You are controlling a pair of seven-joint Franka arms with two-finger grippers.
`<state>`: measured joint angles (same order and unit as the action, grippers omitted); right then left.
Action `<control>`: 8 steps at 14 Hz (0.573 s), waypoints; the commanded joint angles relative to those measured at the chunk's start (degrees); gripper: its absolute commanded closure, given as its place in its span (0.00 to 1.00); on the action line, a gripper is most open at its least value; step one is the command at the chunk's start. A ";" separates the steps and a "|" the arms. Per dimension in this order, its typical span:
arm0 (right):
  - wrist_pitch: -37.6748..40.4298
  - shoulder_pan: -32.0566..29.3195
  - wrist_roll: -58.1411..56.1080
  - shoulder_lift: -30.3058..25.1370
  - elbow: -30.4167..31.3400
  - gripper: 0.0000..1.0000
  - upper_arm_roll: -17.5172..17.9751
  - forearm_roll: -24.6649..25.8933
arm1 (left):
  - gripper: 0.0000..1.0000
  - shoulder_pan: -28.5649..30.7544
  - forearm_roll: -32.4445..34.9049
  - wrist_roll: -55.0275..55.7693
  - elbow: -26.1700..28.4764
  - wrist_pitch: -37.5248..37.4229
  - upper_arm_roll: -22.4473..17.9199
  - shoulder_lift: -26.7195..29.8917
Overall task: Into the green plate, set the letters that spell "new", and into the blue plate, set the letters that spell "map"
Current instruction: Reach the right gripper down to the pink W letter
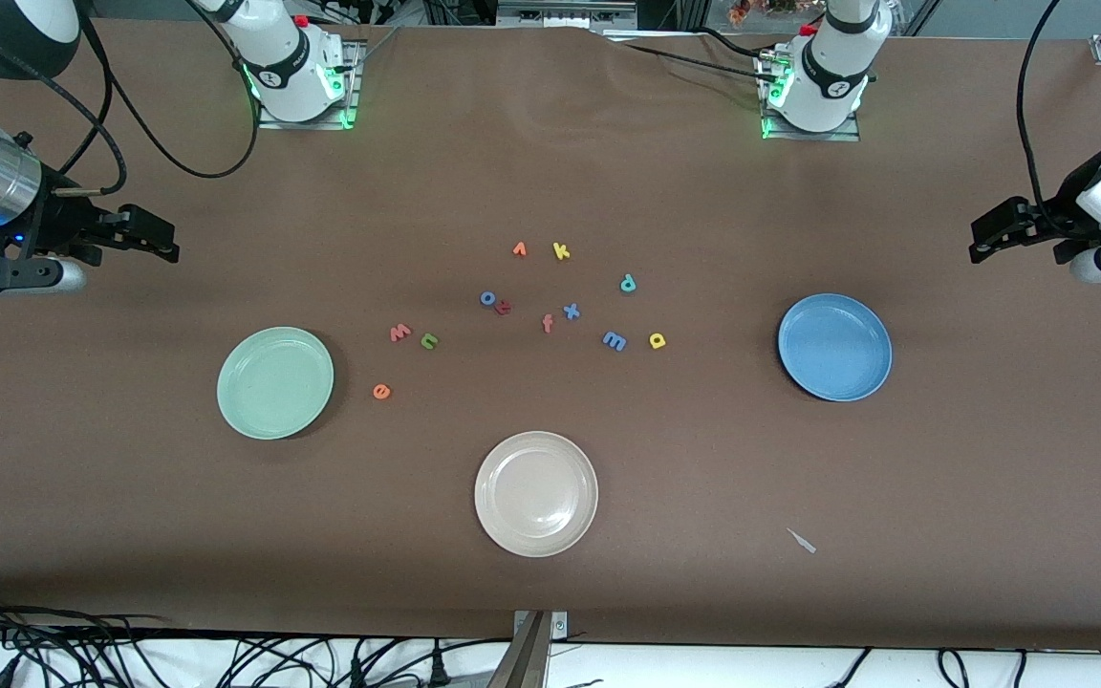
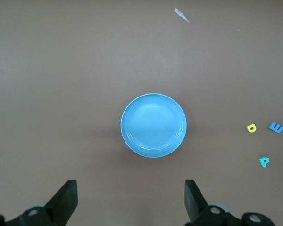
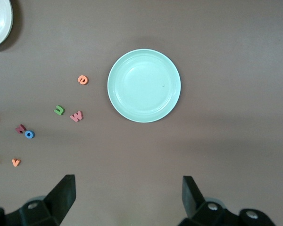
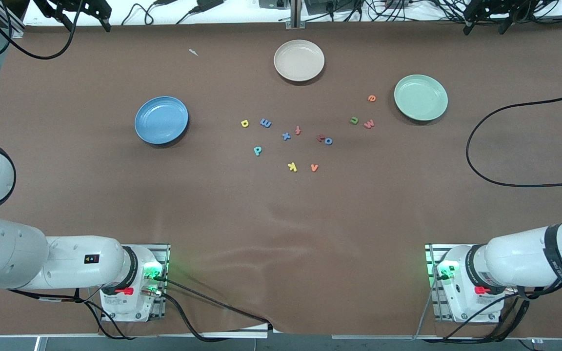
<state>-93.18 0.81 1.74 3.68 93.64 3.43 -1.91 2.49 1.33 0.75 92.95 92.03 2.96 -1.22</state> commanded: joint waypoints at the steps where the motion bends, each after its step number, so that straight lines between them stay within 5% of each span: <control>1: -0.60 -0.02 -0.06 -2.54 1.90 0.00 0.00 -0.90 | 0.00 0.50 -0.80 -1.28 -1.11 -1.15 0.02 0.08; 8: -5.43 0.95 5.72 -1.75 5.58 0.00 3.50 -0.99 | 0.00 0.50 -0.80 -1.28 -1.02 -1.24 0.11 0.17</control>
<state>-96.17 1.37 4.20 3.19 96.17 5.27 -2.12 2.53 1.33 0.75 92.93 92.00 2.96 -1.22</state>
